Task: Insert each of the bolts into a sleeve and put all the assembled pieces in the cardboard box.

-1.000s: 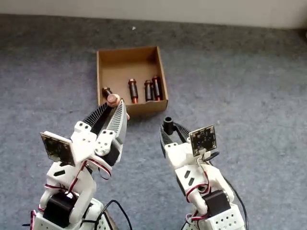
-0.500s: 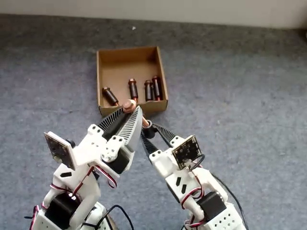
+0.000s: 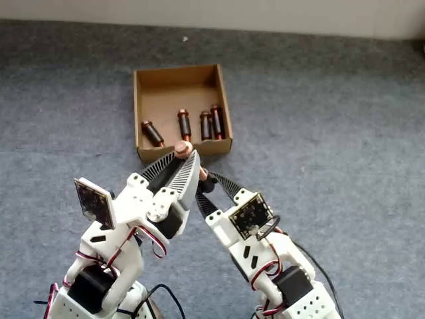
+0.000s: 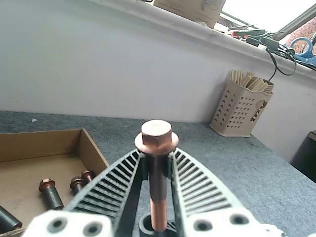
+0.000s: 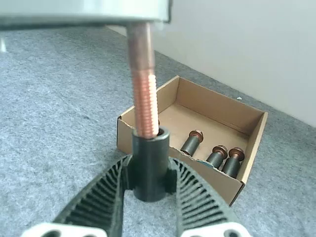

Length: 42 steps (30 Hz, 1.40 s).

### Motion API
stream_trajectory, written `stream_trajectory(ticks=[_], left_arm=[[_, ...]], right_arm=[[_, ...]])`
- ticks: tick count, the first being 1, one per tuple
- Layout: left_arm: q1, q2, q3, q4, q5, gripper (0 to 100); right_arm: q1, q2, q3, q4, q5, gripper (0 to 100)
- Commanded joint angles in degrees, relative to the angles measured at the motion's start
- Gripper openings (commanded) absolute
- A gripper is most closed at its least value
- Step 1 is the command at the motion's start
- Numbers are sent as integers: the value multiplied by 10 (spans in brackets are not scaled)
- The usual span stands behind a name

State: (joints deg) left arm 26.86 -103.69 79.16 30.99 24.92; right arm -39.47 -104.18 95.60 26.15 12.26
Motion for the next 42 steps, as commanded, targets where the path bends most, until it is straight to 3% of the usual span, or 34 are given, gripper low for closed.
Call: stream_trajectory(ticks=[1, 10, 16, 23, 31, 34, 38, 42], left_arm=[[-40, -5, -5, -15, 3, 6], [-29, -4, 23, -15, 4, 6], [-15, -4, 24, -11, 4, 6], [35, -4, -4, 69, 3, 6], [31, -4, -10, 132, -4, 12], [31, -4, -13, 156, -51, 75], [11, -4, -22, 195, -50, 197], [-33, -4, -56, 247, -54, 205]], right_arm=[[-7, -9, 30, -18, 7, 4], [-47, -9, 29, -18, 7, 4], [-22, -9, 29, -23, 7, 4], [-15, -9, 29, -42, 7, 4], [-15, -9, 29, -42, 7, 4], [-15, -9, 29, -42, 6, 4], [-12, -9, 30, -42, 4, 4], [7, -9, 34, -42, 3, 4]])
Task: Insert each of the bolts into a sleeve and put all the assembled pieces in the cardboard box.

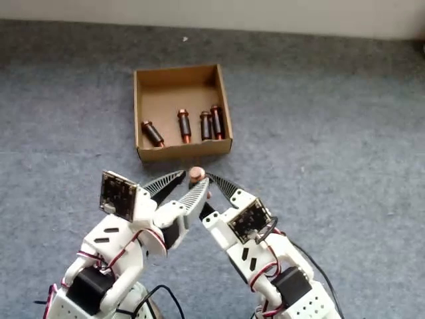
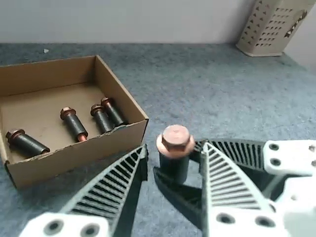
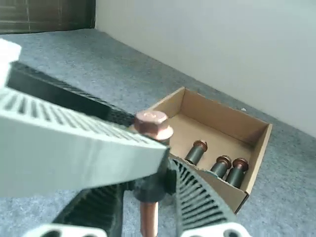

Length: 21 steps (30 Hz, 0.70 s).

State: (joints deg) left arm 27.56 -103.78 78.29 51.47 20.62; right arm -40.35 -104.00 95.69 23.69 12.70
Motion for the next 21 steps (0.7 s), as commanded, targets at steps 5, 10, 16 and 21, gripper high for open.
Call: stream_trajectory(ticks=[5, 10, 16, 21], left_arm=[[-125, -4, -46, 116, -11, 203], [-203, -4, 14, 135, -11, 194], [-254, -4, 101, 126, -42, 1], [-297, -4, 160, 86, -68, 5]], right_arm=[[35, -7, 29, -13, -18, 4], [37, 11, -65, 61, -47, 4], [39, 176, -206, 68, -46, 4], [44, 383, -324, -14, -46, 4]])
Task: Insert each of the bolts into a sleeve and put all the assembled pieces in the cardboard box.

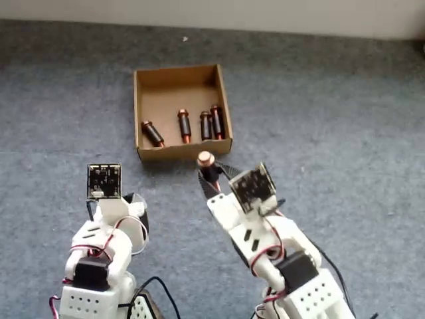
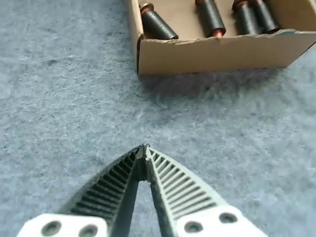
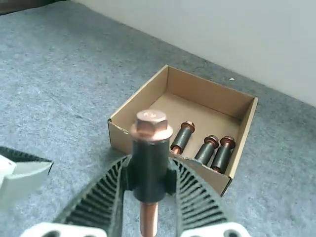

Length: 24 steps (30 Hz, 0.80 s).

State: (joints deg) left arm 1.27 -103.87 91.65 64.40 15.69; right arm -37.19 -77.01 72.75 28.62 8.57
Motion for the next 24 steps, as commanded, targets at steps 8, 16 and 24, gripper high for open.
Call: stream_trajectory(ticks=[8, 16, 24], left_arm=[[-60, 0, 55, -110, -18, 6], [-63, 0, 55, -110, -18, 6], [-63, 1, 55, -109, -18, 6]], right_arm=[[54, 451, -189, -385, -4, 4], [75, 749, -298, -545, -4, 4], [80, 879, -381, -508, -5, 26]])
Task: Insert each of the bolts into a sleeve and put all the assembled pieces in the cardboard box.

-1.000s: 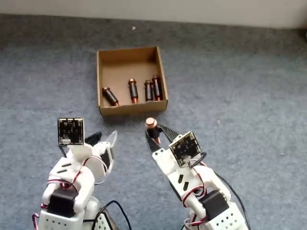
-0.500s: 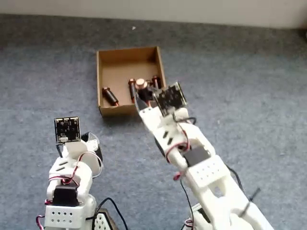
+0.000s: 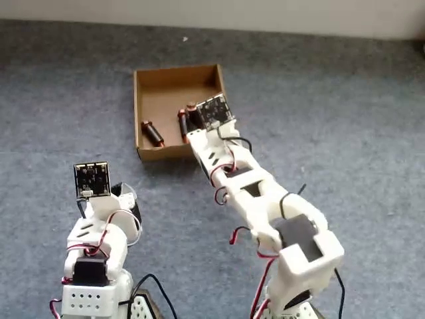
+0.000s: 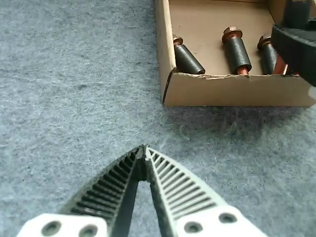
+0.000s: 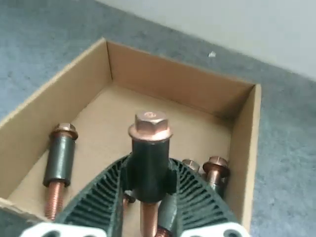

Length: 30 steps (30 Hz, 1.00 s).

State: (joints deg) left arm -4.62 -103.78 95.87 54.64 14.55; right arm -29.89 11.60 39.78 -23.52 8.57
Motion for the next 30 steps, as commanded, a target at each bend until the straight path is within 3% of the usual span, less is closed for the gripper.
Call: stream_trajectory(ticks=[1, 5, 10, 22, 30], left_arm=[[-4, 0, 13, -11, -7, 6], [-4, 0, 13, -11, -7, 6], [-4, 0, 13, -11, -7, 6], [-4, 0, 13, -11, -7, 6], [-4, 0, 13, -11, -7, 6]], right_arm=[[7, -7, -53, 33, -7, 51], [7, -14, -65, 62, -6, 122], [1, -96, -47, 111, -5, 123], [1, -487, 220, 328, -5, 123], [58, -746, 379, 439, -8, 123]])
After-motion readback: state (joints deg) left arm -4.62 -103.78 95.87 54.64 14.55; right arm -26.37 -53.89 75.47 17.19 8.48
